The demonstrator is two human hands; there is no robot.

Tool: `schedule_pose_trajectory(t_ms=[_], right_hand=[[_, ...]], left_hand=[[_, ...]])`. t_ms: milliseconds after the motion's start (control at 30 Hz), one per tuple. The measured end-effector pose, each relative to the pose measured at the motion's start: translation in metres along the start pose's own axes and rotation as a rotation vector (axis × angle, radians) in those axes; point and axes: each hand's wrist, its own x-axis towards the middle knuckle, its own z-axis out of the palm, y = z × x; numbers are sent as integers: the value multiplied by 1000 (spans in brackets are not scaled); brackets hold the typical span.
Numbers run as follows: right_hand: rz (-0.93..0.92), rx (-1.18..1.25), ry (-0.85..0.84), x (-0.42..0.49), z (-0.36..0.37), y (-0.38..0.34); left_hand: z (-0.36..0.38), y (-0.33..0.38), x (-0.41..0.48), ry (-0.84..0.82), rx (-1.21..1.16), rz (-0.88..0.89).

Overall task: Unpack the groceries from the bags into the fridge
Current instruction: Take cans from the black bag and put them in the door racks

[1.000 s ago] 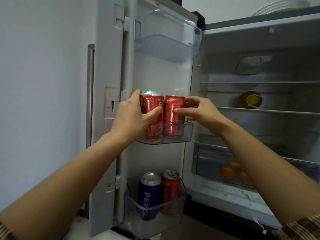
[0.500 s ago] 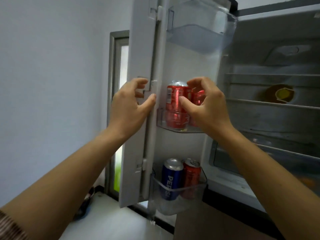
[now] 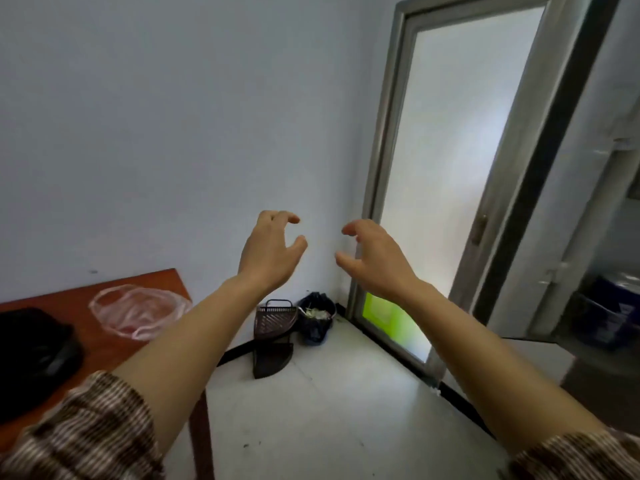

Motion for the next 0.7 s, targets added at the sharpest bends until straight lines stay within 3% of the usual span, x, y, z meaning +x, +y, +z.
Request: schedule_pose_trajectory(t_ms=[167,433,700], right_hand=[[-16,0,-204,17,118,-86],[-189,-87,-510,37,287,-203],[-324,-33,-702,82,452,-299]], left_hand=[[-66,-125,-31,-78,149,-166],[-144,-307,-91,-163,387,-423],[-215,-473,-98,-171,505,-611]])
